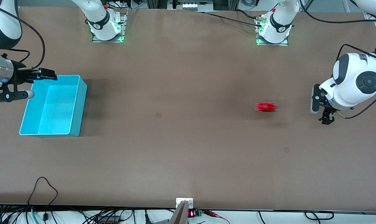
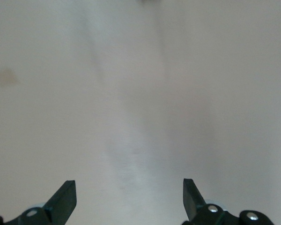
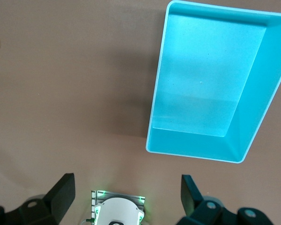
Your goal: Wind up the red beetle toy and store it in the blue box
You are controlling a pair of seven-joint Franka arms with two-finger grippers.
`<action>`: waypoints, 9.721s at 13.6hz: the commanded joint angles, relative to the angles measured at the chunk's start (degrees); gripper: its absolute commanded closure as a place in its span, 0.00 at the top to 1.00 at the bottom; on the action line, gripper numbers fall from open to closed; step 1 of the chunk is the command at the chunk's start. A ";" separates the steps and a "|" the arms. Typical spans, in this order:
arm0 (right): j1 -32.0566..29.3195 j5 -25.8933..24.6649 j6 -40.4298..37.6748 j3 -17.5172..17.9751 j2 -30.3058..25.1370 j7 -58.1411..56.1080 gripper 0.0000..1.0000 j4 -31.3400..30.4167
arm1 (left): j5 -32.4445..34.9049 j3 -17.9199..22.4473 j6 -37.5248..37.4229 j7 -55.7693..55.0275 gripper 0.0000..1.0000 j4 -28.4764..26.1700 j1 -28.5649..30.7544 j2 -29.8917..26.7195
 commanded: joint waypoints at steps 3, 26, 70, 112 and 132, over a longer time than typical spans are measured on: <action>-0.57 0.77 -0.76 0.13 -0.37 -0.48 1.00 -0.22 | -16.29 -0.14 -1.05 -0.06 1.00 6.08 -2.04 1.81; -0.13 2.26 12.64 1.79 -4.82 -0.65 1.00 -16.59 | -20.72 20.07 -32.25 -97.80 1.00 30.26 -20.84 -8.64; -5.67 -8.11 76.32 11.11 2.62 -72.20 0.00 -53.57 | -20.11 14.72 -32.43 -96.92 1.00 18.92 -20.85 -17.43; -10.42 -7.67 40.11 -3.65 11.50 4.27 0.76 -28.43 | -20.02 12.95 -35.24 -96.92 1.00 19.54 -20.85 -18.05; -3.15 -3.01 4.45 0.75 -1.94 4.88 1.00 1.35 | -20.02 12.07 -35.77 -96.92 1.00 19.80 -20.85 -18.14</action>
